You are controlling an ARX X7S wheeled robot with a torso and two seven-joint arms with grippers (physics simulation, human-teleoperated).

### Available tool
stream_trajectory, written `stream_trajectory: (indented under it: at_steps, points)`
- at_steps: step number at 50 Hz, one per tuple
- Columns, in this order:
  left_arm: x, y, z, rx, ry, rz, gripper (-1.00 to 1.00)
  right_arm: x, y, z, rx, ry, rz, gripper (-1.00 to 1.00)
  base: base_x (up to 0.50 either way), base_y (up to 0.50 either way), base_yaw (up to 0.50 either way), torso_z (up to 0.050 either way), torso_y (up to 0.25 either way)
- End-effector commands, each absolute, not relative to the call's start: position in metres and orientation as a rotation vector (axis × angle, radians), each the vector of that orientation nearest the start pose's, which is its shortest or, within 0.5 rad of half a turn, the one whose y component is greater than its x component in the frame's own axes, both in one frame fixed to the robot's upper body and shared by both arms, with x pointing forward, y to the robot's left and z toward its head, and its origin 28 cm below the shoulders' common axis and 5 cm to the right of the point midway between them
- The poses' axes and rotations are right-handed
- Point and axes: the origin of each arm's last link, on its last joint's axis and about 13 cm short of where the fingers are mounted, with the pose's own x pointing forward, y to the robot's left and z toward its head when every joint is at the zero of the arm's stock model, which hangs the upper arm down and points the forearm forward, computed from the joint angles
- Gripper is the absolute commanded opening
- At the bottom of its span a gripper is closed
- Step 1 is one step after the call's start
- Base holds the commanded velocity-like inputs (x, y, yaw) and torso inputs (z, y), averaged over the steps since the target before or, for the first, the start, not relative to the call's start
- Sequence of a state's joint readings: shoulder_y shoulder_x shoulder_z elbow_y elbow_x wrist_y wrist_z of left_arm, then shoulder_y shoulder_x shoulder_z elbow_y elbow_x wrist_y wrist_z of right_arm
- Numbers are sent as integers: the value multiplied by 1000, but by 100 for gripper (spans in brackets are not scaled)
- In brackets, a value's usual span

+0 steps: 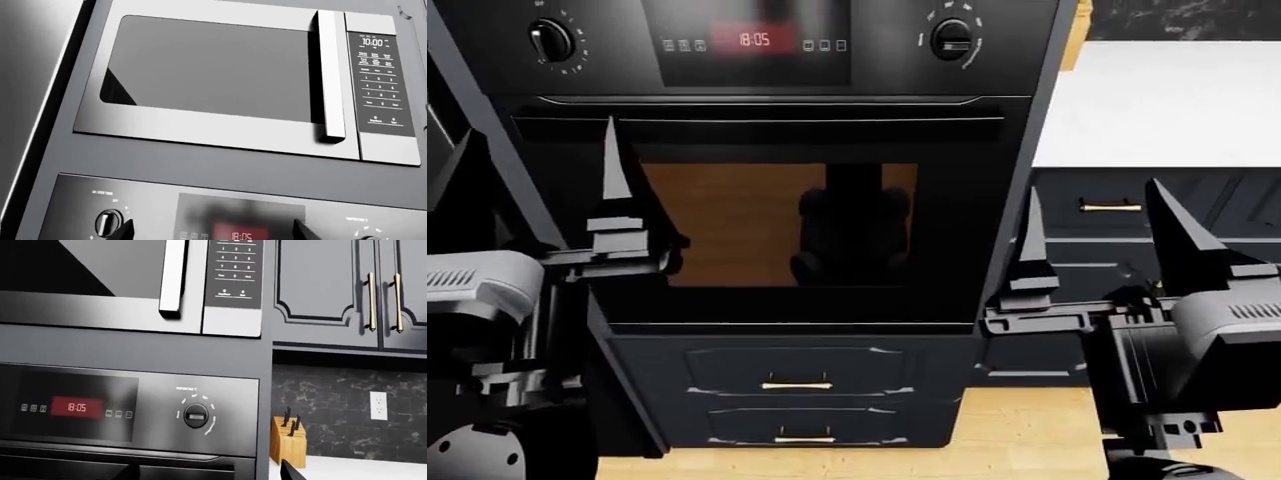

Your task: Preheat the oven by turning the temperature knob.

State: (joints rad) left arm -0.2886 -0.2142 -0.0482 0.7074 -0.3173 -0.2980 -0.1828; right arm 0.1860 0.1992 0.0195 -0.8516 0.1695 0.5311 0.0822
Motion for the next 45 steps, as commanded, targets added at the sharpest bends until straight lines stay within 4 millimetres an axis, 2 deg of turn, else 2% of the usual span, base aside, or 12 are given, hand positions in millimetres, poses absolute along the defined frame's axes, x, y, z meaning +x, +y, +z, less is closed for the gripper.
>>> stream_trajectory:
  at_steps: [1,21,40,45]
  points:
    - [218,231,204,-102,-677,19,100,196,-118,186,-55,-511,48,100,500,0,0,0,0]
    - [216,231,204,-97,-680,10,100,195,-117,184,-62,-499,51,100,486,0,0,0,0]
    - [215,231,206,-95,-685,6,100,191,-117,191,-108,-519,16,100,0,0,0,0,0]
    - [216,231,206,-95,-678,4,100,196,-119,204,-177,-535,-26,100,0,0,0,0,0]
